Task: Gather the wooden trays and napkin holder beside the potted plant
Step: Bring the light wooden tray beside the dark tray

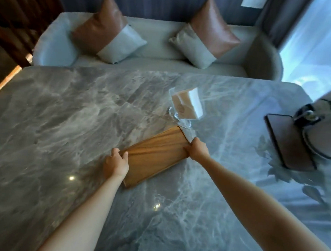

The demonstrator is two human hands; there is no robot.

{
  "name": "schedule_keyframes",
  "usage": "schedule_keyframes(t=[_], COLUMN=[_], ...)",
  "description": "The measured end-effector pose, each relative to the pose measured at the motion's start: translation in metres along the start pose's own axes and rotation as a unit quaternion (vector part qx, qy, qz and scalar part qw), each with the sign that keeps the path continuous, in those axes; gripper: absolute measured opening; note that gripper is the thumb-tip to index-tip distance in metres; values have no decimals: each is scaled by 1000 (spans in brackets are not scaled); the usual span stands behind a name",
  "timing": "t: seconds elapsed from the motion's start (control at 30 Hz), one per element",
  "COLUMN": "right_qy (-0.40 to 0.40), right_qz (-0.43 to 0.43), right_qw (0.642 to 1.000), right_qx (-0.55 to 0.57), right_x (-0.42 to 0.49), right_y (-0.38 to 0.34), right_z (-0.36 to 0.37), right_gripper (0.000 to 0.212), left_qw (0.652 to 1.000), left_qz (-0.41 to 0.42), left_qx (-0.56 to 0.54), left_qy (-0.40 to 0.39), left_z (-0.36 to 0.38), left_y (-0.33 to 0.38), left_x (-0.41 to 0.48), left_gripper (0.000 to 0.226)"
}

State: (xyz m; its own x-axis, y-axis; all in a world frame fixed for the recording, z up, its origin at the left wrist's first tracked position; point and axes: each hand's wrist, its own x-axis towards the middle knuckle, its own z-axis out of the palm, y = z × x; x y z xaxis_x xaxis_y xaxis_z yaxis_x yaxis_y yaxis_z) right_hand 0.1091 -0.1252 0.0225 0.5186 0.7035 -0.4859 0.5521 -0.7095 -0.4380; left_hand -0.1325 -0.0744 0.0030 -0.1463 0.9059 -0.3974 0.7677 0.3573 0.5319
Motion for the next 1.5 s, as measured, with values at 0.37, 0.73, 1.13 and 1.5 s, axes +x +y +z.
schedule_keyframes(t=[0.37,0.73,1.13,1.5], right_qy=[53,37,-31,-98], right_qz=[116,218,284,310], right_qw=[986,905,783,738], right_qx=[112,364,552,591], right_x=[-20,-27,-1,27], right_y=[155,255,255,254], right_z=[-90,-124,-116,-125], right_gripper=[31,20,23,35], left_qw=[985,909,843,802], left_qz=[137,286,377,421], left_qx=[44,256,340,379], left_qy=[-92,-162,-177,-189], left_z=[103,205,281,337], left_y=[127,264,387,427], left_x=[-60,-72,-64,-72], left_gripper=[41,58,51,56])
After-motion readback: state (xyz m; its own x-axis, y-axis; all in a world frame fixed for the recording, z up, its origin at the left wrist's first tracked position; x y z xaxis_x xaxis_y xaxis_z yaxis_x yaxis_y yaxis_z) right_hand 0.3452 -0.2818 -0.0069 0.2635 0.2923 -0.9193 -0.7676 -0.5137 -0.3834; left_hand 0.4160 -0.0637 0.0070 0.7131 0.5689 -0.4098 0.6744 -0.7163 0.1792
